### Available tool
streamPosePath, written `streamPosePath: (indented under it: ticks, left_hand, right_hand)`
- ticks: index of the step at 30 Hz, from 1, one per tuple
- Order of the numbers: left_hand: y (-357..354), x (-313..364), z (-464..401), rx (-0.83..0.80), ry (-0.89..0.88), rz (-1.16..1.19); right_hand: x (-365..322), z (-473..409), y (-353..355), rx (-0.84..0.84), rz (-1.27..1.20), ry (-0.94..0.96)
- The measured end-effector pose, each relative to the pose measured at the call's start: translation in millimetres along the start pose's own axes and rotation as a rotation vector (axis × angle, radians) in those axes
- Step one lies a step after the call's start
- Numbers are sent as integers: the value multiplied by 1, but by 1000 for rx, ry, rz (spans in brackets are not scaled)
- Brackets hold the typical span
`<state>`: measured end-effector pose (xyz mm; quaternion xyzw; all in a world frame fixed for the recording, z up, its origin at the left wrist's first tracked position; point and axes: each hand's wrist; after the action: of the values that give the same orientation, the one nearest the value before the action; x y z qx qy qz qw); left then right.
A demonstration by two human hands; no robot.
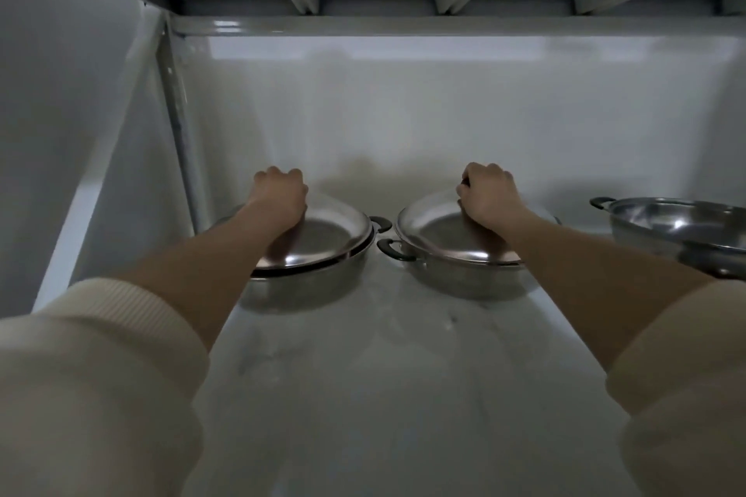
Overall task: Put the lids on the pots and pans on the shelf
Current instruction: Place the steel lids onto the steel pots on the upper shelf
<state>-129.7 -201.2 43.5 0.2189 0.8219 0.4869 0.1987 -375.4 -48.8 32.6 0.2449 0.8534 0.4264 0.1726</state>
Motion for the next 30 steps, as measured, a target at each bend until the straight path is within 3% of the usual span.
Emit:
streamPosePath:
  ticks: [23, 30]
  left_hand:
    - [-2, 4, 20, 40, 126, 185]
    - [4, 8, 19, 74, 73, 62]
  right_hand:
    - [-3, 19, 5, -66, 105, 27]
    - [-2, 14, 2, -92, 200, 48]
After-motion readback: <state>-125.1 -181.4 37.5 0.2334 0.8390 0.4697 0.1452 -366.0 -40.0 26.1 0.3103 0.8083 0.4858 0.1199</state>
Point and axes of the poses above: each hand's wrist, its own z-axis away from the middle knuckle, its own y-axis out of the back of the hand, x = y × z, and after that the axes turned 7 degrees about z, right-handed
